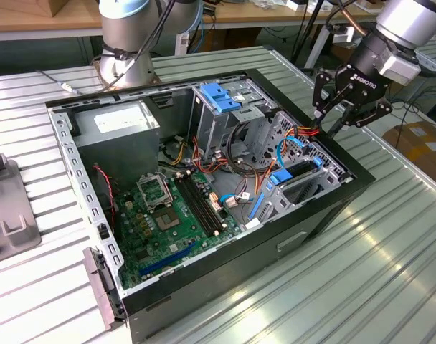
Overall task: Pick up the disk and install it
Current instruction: 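Insert the first disk wire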
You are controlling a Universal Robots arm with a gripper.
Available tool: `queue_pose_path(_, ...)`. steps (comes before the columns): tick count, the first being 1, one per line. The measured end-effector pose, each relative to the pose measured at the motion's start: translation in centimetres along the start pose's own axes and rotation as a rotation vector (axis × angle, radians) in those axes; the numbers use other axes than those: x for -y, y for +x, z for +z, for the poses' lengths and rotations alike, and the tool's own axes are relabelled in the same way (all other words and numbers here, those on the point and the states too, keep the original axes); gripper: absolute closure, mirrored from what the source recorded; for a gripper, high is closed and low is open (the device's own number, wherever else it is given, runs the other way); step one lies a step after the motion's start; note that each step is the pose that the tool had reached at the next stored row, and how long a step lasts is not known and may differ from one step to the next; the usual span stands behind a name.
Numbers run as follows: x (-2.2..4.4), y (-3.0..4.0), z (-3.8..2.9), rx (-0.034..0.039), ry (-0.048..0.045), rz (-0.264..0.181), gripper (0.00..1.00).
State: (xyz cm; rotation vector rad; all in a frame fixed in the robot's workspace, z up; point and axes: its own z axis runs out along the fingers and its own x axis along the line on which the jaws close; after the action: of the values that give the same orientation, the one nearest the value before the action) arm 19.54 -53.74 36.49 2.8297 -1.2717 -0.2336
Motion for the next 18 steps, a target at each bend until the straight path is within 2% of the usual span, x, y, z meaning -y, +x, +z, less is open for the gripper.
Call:
queue_pose_path(11,0.05,0.07,0.52,-0.0013,-0.0018,-0.014,0.58)
queue_pose_path(18,0.05,0.07,0.54,-0.0014,-0.0019,-0.015,0.58)
